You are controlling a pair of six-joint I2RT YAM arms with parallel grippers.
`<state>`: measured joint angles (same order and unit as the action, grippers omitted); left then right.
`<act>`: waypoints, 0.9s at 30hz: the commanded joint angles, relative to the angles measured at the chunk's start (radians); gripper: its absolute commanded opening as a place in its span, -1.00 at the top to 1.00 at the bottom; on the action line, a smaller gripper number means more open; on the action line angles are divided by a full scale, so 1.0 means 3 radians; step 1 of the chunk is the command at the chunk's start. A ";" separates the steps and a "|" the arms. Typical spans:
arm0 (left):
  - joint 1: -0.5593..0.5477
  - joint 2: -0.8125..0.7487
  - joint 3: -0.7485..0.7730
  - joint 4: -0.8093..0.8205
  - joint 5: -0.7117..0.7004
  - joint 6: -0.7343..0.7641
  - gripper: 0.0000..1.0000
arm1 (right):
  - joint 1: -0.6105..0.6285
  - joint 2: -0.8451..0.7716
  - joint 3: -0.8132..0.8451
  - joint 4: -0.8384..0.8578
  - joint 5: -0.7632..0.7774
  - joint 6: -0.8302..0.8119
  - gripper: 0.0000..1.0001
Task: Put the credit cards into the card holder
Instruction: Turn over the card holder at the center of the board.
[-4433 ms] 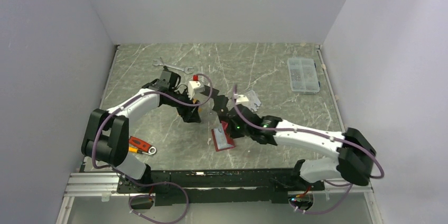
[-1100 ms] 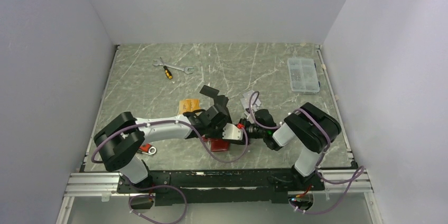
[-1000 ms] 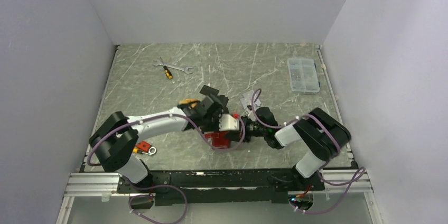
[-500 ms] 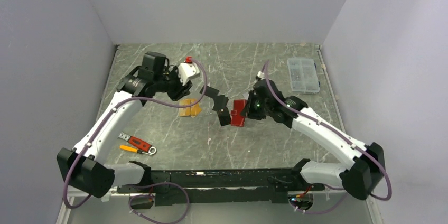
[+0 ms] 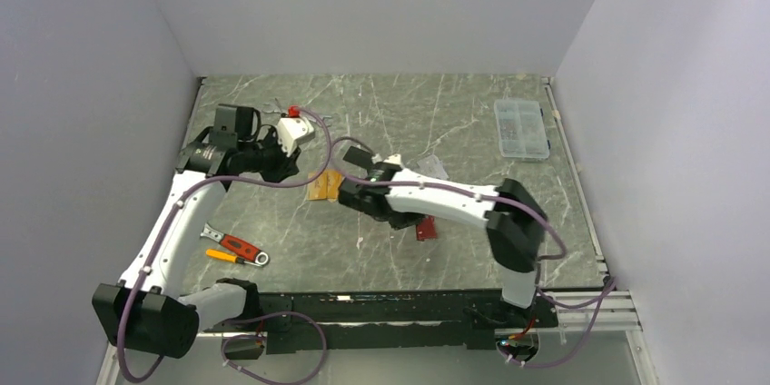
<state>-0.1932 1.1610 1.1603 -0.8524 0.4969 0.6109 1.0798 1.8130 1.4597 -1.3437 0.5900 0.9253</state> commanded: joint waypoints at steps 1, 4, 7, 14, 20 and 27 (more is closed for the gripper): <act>0.0192 -0.0185 -0.0032 -0.0143 0.0167 0.0159 0.45 | 0.0219 0.0522 0.0403 -0.0498 0.0488 0.0254 1.00; 0.0346 -0.0288 -0.0067 -0.0248 0.0219 0.0310 0.31 | 0.0295 0.0870 0.0589 -0.0308 0.0448 0.0193 1.00; 0.0551 -0.0361 -0.0058 -0.0359 0.0268 0.0434 0.11 | 0.0348 0.1102 0.0732 -0.0075 0.0350 0.0086 1.00; 0.0992 -0.0363 0.0007 -0.0546 0.0406 0.0684 -0.99 | 0.0426 0.1362 0.1070 0.0253 -0.0005 -0.0088 0.09; 0.1038 -0.0384 0.0123 -0.0488 0.0260 0.0636 -0.99 | 0.0385 0.0977 0.0784 0.0723 -0.0343 -0.0105 -0.47; 0.1131 -0.0504 0.0215 -0.0229 0.0011 0.0236 -0.99 | 0.0137 0.0080 0.0195 0.1281 -0.0527 -0.0176 -0.55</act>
<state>0.1333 1.0531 1.1828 -0.9882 0.5461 0.7612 1.1755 2.0323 1.5841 -1.0859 0.4694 0.8898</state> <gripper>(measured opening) 0.994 0.763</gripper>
